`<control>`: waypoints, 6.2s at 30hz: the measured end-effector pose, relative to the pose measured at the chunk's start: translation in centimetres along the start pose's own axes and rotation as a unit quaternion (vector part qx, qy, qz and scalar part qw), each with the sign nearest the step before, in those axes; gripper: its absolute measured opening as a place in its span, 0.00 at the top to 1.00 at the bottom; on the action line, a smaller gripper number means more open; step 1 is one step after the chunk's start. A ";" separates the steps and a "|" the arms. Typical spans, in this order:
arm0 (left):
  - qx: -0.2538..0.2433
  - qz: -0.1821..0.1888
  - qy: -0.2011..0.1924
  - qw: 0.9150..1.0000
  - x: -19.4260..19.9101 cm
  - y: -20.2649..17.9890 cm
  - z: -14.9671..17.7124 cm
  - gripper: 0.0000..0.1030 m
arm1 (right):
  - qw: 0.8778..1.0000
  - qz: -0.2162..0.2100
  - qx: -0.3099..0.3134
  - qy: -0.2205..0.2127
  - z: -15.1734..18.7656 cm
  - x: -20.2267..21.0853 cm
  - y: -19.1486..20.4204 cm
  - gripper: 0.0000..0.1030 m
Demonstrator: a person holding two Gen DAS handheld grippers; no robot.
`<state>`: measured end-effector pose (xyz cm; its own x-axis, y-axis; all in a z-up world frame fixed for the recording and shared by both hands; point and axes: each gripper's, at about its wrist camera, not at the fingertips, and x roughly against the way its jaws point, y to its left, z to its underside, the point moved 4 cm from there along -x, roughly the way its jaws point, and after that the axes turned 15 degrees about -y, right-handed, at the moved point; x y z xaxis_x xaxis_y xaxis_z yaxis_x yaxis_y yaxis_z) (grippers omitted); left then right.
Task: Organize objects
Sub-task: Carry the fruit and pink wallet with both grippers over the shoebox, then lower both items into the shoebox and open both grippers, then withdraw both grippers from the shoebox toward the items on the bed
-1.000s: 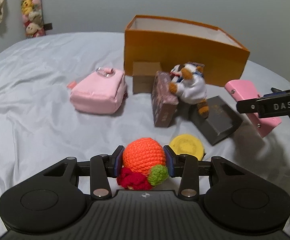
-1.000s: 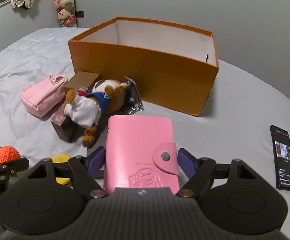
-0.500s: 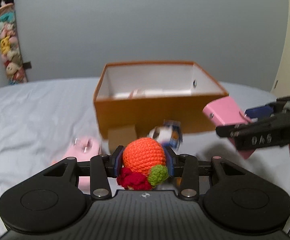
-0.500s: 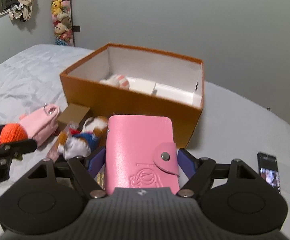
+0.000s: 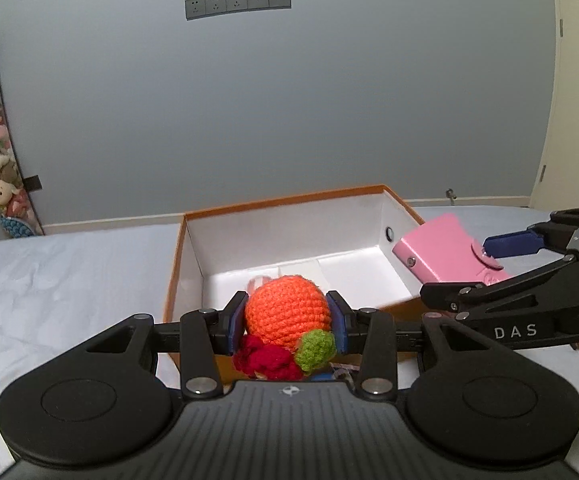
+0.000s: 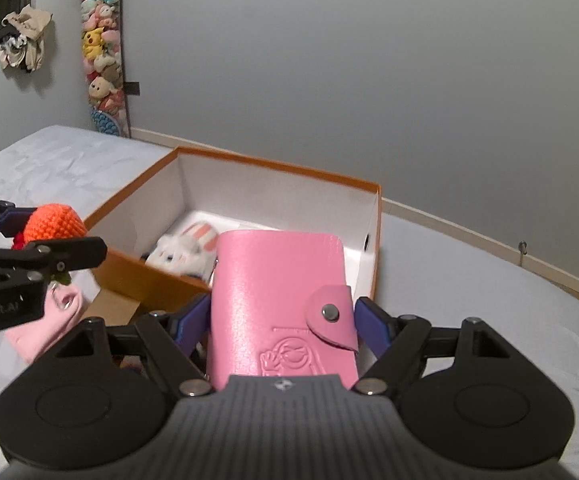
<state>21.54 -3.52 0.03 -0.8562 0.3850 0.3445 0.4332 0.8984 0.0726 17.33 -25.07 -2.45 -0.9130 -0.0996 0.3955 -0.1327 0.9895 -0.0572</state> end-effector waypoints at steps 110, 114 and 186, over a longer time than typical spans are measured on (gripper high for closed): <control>-0.136 -0.059 0.173 0.974 -15.0 4.7 1.5 0.42 | 0.982 0.016 0.011 0.190 -0.4 -21.0 -0.7 0.17; -0.139 -0.059 0.161 0.975 -14.0 4.3 0.6 0.42 | 0.983 0.018 0.015 0.183 -1.2 -20.0 -0.9 0.17; 0.087 0.005 0.068 0.994 7.7 0.8 15.5 0.33 | 0.996 -0.082 0.009 0.024 13.6 4.0 6.2 0.11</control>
<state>10.93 3.46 -11.72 -0.8008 0.3732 0.4684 0.3766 0.9219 -0.0908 7.62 -20.74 -13.71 -0.8592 -0.2534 0.4446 -0.2849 0.9586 -0.0042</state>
